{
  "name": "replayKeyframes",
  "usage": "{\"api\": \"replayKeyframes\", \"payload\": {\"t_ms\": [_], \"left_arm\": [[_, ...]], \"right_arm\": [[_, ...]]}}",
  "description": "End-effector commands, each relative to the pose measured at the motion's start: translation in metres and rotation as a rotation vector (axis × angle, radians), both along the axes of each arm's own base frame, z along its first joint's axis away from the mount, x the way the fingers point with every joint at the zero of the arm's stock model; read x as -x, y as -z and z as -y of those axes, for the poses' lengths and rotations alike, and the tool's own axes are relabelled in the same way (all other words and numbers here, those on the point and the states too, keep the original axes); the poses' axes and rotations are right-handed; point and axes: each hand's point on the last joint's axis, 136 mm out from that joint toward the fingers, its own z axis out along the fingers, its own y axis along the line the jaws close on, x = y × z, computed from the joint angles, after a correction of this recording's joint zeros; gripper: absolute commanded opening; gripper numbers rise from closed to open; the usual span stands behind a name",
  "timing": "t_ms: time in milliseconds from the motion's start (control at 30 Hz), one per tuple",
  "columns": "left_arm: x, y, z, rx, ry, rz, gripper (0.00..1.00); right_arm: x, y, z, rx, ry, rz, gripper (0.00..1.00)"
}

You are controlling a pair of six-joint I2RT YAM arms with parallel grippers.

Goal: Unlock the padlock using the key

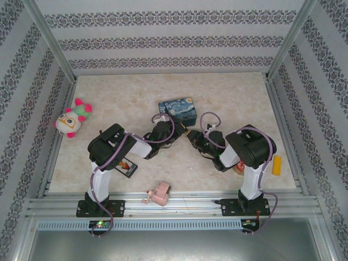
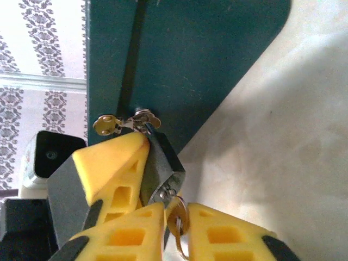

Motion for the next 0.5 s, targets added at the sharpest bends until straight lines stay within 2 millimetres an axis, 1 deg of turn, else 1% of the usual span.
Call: {"api": "replayKeyframes", "payload": {"t_ms": [0,33,100,167,333,467], "left_arm": [[0.014,-0.004,0.018,0.044,0.076,0.01,0.03],[0.013,-0.004,0.016,0.046,0.071,0.009,0.03],[0.011,-0.005,0.013,0.041,0.062,0.011,0.03],[0.01,-0.003,0.01,0.023,0.059,0.009,0.03],[0.008,0.002,0.009,-0.005,0.064,-0.011,0.03],[0.007,0.004,0.007,-0.013,0.061,-0.028,0.03]], "right_arm": [[-0.006,-0.03,0.005,-0.005,-0.008,0.13,0.33],[-0.002,-0.024,0.01,0.009,-0.008,0.118,0.36],[0.01,-0.007,0.023,0.047,-0.005,0.079,0.4],[0.019,0.0,0.031,0.071,-0.009,0.067,0.43],[0.034,0.002,0.046,0.14,-0.017,0.082,0.46],[0.039,-0.005,0.054,0.223,-0.023,0.105,0.46]]}}
